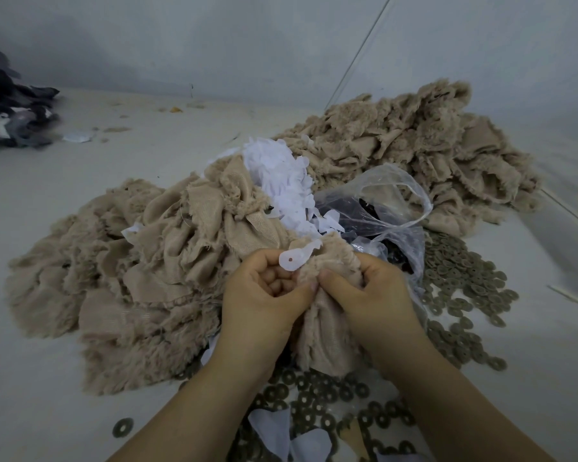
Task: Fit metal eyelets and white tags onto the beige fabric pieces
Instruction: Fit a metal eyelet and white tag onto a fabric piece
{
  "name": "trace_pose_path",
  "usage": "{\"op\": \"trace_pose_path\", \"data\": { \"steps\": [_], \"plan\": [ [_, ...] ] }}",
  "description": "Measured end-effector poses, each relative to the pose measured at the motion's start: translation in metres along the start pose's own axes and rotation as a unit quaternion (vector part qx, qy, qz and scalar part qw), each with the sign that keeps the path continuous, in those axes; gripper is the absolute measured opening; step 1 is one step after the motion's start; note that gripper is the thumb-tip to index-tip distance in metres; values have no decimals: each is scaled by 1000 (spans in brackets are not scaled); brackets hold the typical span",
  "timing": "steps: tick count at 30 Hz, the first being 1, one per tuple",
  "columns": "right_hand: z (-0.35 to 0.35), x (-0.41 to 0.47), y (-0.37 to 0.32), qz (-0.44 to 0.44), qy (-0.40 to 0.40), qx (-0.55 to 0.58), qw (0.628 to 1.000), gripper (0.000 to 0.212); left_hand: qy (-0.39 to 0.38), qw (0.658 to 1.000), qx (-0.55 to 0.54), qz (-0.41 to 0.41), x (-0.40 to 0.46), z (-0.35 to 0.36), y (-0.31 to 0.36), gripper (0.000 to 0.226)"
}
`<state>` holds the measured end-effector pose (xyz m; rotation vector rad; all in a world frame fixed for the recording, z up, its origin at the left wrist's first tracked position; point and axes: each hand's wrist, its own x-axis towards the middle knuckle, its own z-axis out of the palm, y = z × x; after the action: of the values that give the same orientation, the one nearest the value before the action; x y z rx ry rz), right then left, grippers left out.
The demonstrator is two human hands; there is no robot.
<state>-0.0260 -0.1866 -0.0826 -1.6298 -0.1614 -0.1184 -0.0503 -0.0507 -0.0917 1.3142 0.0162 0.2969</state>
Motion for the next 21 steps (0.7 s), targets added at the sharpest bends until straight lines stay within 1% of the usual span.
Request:
{"op": "trace_pose_path", "data": {
  "steps": [3, 5, 10, 12, 14, 17, 21],
  "plan": [
    [0, 0, 0, 60, -52, 96, 992, 13, 12, 1000, -21, -6, 1, -1, -2, 24],
    [0, 1, 1, 84, -67, 134, 985, 15, 18, 999, -48, -15, 3, -1, -2, 22],
    [1, 2, 2, 104, -61, 151, 981, 15, 23, 993, -111, -42, 5, -2, -2, 20],
    [1, 1, 2, 101, -58, 145, 983, 14, 23, 991, -123, -45, 5, -1, -2, 19],
    [1, 1, 1, 76, -50, 112, 989, 13, 25, 991, -120, -45, 5, -1, -2, 19],
    [1, -1, -1, 12, -38, 42, 998, 17, 27, 994, -99, -38, 5, -2, -2, 19],
    [2, -1, 0, -19, -12, 0, 1000, 21, 31, 998, -51, -19, 4, -1, -4, 20]
  ]
}}
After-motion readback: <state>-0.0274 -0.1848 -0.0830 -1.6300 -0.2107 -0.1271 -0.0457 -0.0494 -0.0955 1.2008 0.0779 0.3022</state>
